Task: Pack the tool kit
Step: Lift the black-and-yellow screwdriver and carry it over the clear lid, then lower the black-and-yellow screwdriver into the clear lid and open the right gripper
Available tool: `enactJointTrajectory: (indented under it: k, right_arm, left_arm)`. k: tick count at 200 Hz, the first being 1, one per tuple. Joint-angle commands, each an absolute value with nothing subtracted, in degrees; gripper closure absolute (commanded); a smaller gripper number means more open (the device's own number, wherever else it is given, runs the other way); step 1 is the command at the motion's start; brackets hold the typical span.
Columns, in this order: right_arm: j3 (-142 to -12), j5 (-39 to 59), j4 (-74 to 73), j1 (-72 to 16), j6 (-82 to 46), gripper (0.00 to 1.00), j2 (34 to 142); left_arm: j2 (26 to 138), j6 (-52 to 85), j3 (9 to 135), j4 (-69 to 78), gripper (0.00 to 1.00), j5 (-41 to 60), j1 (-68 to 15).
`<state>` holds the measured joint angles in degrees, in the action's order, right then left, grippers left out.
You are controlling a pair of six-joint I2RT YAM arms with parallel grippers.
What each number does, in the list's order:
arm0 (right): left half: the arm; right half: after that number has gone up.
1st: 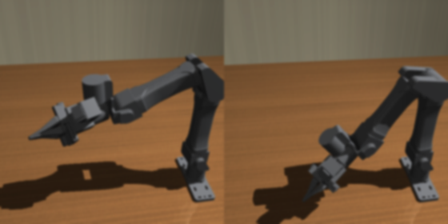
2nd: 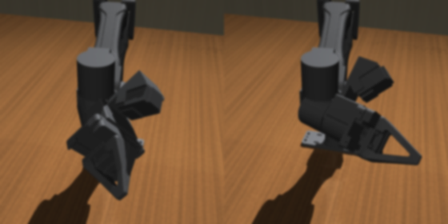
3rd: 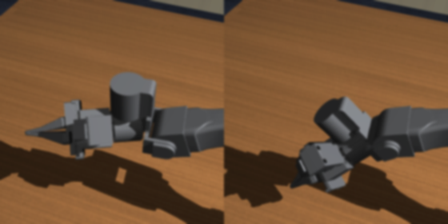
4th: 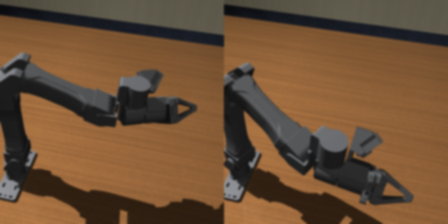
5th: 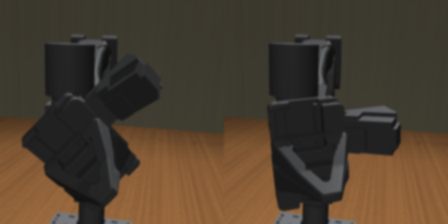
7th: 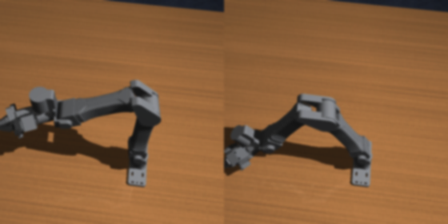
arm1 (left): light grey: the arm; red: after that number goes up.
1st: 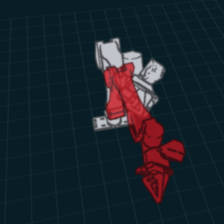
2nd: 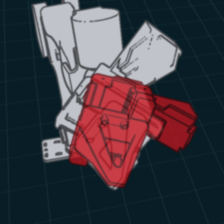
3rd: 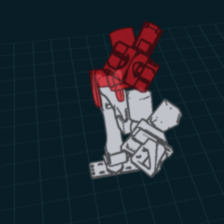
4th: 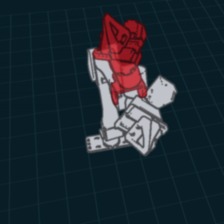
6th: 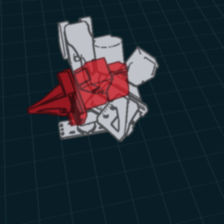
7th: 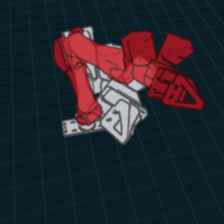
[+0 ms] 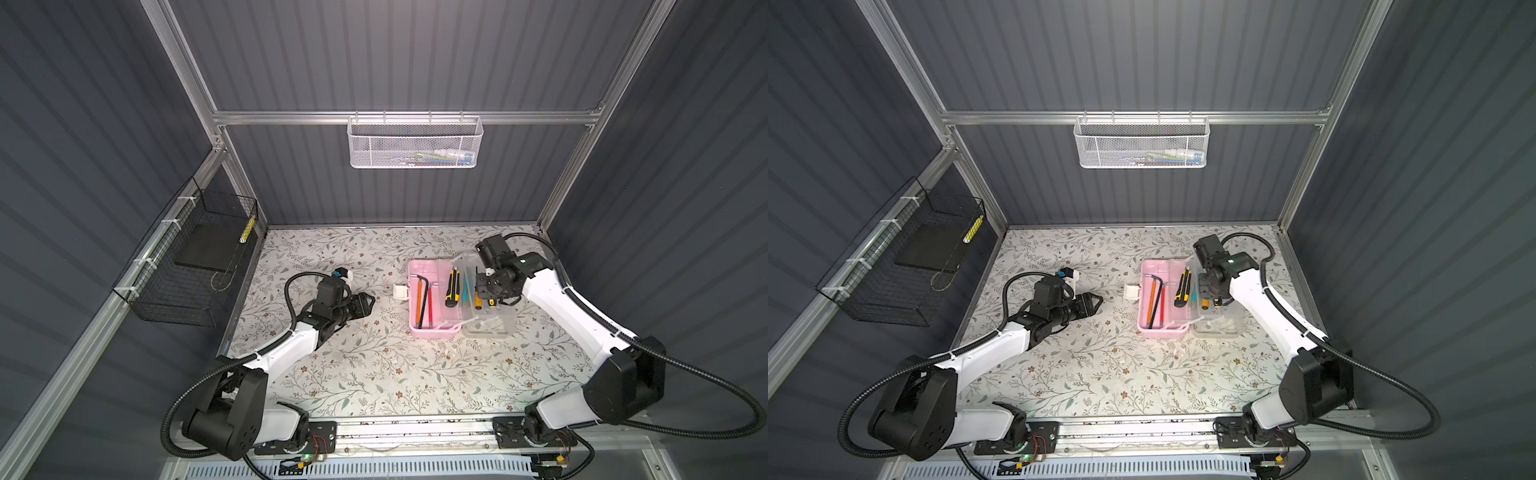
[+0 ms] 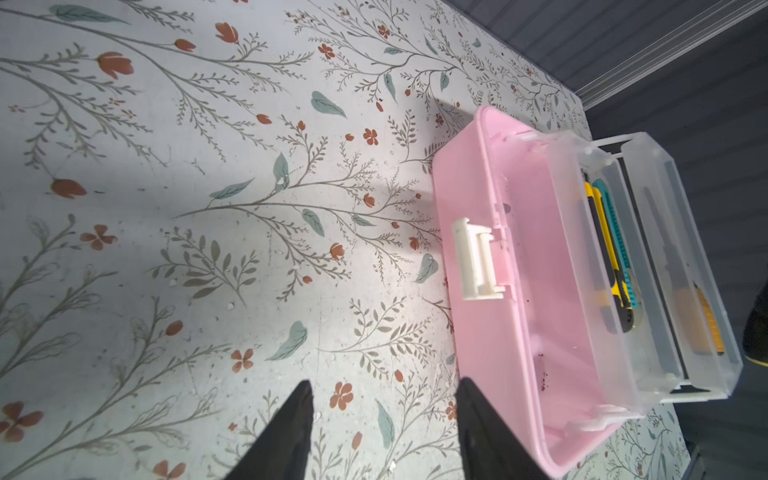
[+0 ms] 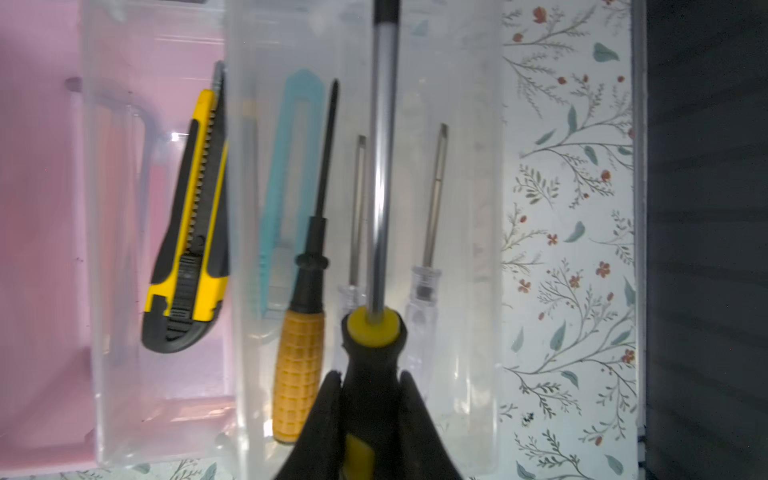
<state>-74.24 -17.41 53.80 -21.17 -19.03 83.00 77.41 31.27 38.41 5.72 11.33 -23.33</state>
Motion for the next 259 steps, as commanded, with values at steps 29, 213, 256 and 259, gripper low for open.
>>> enactJointTrajectory:
  k: [29, 213, 256, 259]
  right_arm:
    - [-69.4, -15.93, 50.04, -17.36, -19.06, 1.0, 81.11]
    - [-73.04, -15.51, 52.0, -15.45, -16.29, 1.0, 80.97]
    - [-72.64, -16.52, 53.05, -14.7, -16.21, 1.0, 82.08]
    - [-72.55, -16.49, 53.08, -14.62, -16.29, 1.0, 82.21]
  left_arm:
    - [79.86, 30.06, 41.48, 5.55, 0.44, 11.9, -23.73]
    - [82.59, 31.03, 43.58, 5.87, 0.44, 11.37, -24.08]
    - [83.82, 31.03, 44.29, 6.5, 0.44, 11.67, -24.08]
    - [83.87, 31.03, 44.34, 6.5, 0.44, 11.69, -24.08]
